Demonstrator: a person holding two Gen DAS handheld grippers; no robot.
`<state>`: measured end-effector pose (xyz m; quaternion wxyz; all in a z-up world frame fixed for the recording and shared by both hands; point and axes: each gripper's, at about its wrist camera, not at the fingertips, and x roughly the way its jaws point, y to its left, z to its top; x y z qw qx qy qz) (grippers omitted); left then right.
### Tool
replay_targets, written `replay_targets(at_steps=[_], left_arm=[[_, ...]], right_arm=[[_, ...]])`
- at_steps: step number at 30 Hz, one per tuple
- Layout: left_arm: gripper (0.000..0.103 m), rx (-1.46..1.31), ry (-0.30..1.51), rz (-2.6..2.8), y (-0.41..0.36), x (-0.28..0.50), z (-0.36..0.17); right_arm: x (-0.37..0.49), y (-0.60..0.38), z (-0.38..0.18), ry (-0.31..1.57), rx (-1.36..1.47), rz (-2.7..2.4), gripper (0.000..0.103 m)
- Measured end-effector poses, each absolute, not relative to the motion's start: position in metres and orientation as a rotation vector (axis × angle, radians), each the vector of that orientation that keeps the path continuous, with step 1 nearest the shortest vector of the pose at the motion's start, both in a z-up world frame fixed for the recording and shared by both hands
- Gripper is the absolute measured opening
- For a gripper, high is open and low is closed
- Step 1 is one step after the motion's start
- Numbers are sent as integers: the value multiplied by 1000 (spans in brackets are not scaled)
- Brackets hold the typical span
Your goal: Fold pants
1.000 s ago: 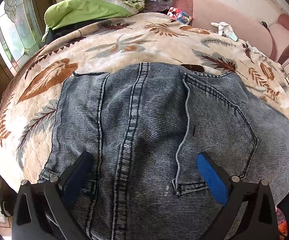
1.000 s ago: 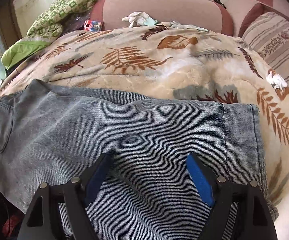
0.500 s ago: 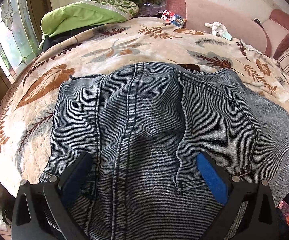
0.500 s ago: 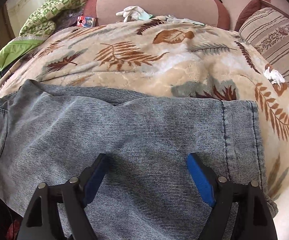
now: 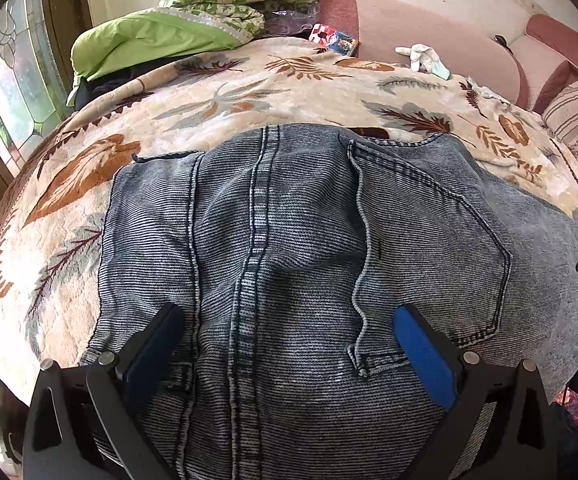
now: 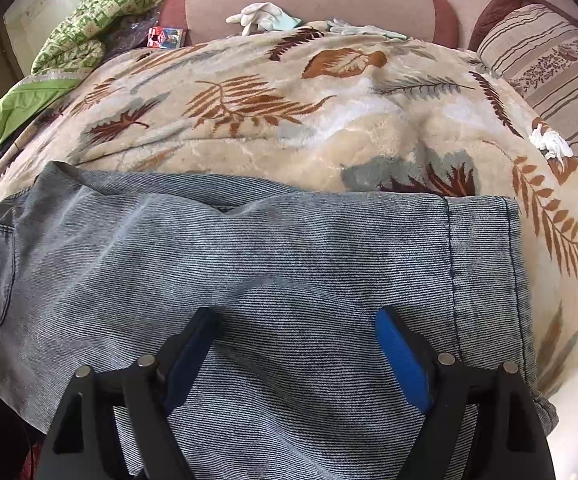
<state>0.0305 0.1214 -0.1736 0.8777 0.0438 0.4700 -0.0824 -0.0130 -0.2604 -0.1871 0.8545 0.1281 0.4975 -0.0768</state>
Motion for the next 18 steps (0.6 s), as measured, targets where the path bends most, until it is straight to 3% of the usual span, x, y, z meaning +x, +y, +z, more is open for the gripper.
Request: replay_targets(at_steps=[18], left_arm=[[103,98,985,-184,121,33,-174]], right_arm=[[0,-259,-191,1112,292,-171,89]])
